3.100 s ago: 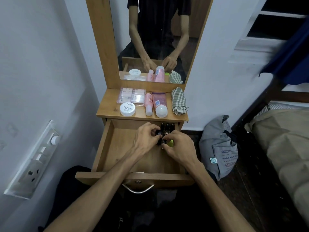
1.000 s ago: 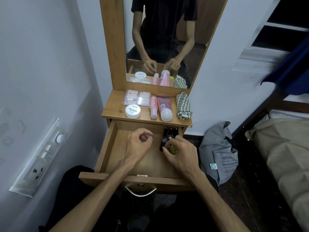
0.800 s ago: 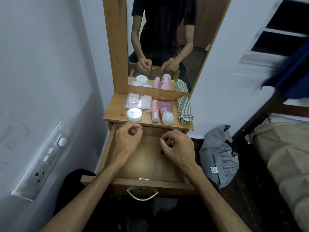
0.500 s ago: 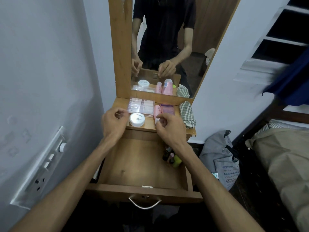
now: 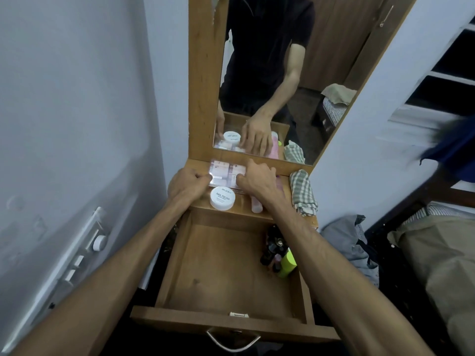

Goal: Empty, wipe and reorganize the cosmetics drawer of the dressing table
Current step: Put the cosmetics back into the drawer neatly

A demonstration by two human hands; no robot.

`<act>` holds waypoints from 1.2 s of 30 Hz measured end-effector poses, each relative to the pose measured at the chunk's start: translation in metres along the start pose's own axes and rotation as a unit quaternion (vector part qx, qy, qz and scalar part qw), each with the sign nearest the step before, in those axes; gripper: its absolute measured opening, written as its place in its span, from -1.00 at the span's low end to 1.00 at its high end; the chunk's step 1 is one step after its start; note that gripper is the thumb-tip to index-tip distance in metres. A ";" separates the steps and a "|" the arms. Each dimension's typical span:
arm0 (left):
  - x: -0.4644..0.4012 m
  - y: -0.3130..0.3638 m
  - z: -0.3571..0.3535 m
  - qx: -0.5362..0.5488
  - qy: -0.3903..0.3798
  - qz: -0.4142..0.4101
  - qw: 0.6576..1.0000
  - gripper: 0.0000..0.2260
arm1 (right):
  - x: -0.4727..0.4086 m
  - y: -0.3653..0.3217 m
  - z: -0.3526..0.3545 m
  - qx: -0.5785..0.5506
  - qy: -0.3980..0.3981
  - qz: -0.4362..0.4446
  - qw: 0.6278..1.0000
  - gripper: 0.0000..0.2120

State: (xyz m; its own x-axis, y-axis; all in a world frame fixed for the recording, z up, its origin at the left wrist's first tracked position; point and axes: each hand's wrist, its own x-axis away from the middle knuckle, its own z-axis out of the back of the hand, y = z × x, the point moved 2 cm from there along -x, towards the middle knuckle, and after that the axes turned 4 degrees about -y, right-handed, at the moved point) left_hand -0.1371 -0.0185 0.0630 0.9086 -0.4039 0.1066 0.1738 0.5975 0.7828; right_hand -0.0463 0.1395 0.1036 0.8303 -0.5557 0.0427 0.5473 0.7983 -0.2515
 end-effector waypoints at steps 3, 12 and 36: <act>-0.004 0.004 -0.005 -0.006 -0.018 -0.009 1.000 -0.71 | -0.007 -0.004 -0.007 -0.017 -0.008 -0.006 1.000 -0.82; 0.000 0.003 -0.012 0.033 0.015 -0.022 0.999 -0.69 | -0.001 -0.010 -0.001 -0.171 0.044 -0.047 0.983 -0.63; 0.108 -0.005 0.039 0.346 0.125 -0.013 0.930 -0.91 | 0.102 -0.015 0.015 -0.451 0.079 -0.008 0.889 -0.53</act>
State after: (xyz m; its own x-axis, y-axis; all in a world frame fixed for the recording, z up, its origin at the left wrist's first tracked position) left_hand -0.0544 -0.0920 0.0943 0.9826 -0.1859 0.0048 -0.0113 -0.0341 0.9994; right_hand 0.0317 0.0743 0.1262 0.7584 -0.6485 -0.0654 0.1930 0.3193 -0.9278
